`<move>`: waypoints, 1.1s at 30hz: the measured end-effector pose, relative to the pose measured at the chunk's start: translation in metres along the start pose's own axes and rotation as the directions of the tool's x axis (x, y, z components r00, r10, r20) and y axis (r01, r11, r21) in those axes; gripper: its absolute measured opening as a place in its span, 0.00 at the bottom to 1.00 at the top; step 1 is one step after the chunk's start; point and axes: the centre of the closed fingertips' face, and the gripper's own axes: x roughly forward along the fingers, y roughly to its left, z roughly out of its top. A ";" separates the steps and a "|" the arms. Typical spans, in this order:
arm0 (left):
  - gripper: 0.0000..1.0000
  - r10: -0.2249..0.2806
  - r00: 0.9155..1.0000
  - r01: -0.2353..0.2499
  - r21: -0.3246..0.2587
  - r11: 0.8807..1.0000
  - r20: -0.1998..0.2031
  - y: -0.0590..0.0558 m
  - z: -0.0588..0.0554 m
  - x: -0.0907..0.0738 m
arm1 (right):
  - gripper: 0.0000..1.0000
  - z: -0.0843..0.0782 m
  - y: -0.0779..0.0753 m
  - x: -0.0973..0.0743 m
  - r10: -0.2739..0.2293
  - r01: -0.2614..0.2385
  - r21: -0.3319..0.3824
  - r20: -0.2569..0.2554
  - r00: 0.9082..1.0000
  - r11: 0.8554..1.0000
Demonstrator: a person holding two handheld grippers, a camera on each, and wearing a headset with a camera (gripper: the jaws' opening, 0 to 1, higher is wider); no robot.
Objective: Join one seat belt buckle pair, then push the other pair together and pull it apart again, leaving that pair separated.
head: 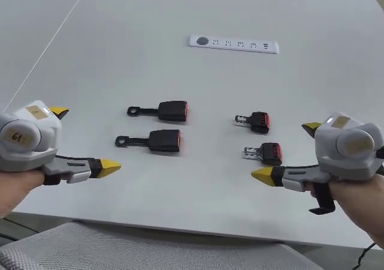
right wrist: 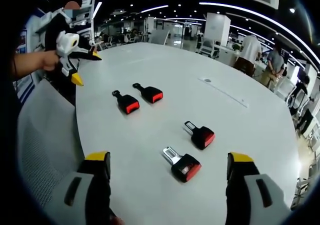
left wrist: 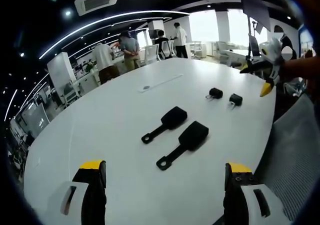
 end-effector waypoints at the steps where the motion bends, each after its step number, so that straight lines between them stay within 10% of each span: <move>1: 1.00 0.002 1.000 -0.002 0.002 1.000 0.000 0.000 0.000 0.000 | 0.98 0.000 0.000 0.000 -0.003 0.003 -0.003 -0.001 1.000 1.000; 33: 0.95 -0.021 1.000 0.020 0.125 0.992 0.002 -0.001 0.018 0.008 | 0.85 0.002 -0.009 -0.006 0.005 -0.010 -0.130 -0.043 0.999 0.991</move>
